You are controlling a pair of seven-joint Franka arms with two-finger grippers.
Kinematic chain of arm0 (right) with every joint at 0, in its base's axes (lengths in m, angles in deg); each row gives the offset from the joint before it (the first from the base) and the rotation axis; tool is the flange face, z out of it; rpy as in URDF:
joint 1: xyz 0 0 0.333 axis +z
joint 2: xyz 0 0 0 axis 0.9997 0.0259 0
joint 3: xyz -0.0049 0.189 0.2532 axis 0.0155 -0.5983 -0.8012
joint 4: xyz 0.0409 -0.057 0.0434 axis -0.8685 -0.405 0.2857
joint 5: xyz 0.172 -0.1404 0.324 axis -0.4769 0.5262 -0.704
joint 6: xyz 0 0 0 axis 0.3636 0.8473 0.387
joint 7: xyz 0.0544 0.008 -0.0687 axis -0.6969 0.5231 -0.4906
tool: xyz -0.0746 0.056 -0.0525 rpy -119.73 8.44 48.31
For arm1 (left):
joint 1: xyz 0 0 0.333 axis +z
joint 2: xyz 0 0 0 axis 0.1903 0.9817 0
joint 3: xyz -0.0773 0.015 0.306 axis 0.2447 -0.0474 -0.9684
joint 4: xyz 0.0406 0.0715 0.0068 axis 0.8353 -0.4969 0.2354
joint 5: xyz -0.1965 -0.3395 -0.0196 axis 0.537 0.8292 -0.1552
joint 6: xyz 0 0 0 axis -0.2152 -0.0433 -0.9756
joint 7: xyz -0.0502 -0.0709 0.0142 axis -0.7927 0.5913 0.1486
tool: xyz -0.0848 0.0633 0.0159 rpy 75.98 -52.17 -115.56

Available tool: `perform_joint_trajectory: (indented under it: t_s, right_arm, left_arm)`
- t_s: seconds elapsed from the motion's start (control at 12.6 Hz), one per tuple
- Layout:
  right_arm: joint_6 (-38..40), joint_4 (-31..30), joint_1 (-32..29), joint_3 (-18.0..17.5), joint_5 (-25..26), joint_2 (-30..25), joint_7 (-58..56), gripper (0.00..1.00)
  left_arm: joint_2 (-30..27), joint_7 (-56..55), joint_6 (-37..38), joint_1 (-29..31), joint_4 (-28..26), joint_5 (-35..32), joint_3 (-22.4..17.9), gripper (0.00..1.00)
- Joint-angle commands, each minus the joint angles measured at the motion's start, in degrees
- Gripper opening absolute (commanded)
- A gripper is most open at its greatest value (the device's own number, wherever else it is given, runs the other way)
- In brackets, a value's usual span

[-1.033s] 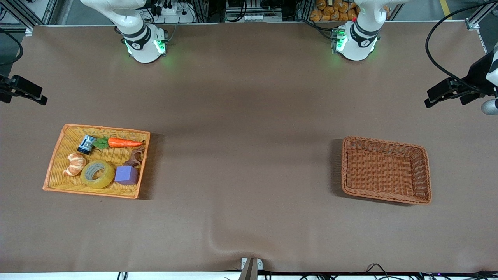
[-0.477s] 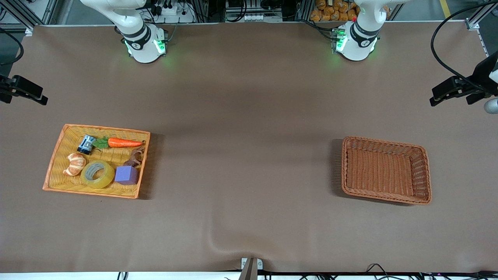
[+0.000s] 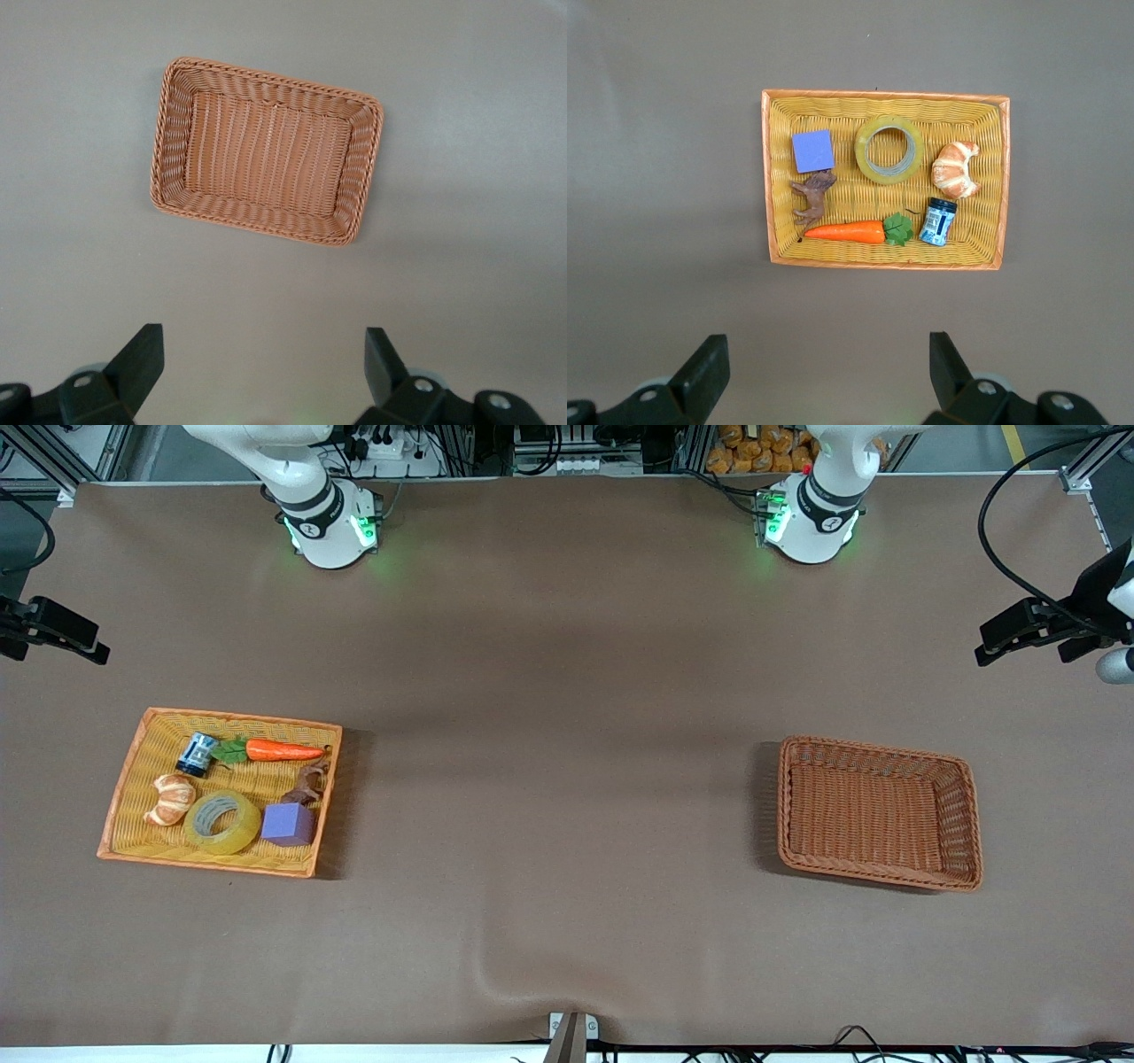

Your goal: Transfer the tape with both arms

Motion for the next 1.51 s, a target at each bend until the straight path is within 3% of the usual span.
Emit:
perform_joint_trajectory:
  t_s: [0.0,0.64,0.79,1.03,1.43]
  right_arm:
    - [0.1,0.7,0.2,-0.4,-0.3,1.0,0.2,1.0]
    - [-10.3,0.7,-1.7,-0.3,-0.3,18.3,-0.4,1.0]
    - [-14.9,0.9,-2.1,-0.1,0.6,24.8,-3.2,1.0]
    - [-22.7,0.8,-8.4,-0.4,-2.6,34.0,-16.4,1.0]
    - [-31.8,-0.7,-9.3,-0.3,-1.8,37.5,-24.1,1.0]
  left_arm:
    - [-0.5,0.3,0.3,-0.2,-0.1,-1.5,0.4,1.0]
    - [0.2,0.1,-2.1,-0.6,-1.5,-1.4,1.2,1.0]
    - [1.1,-1.7,-3.6,-1.2,-1.7,-1.5,1.2,1.0]
    - [3.2,-4.5,-4.2,-3.9,-1.2,-5.3,1.3,1.0]
    - [5.0,-4.6,-6.6,-4.4,-1.4,-5.2,1.3,1.0]
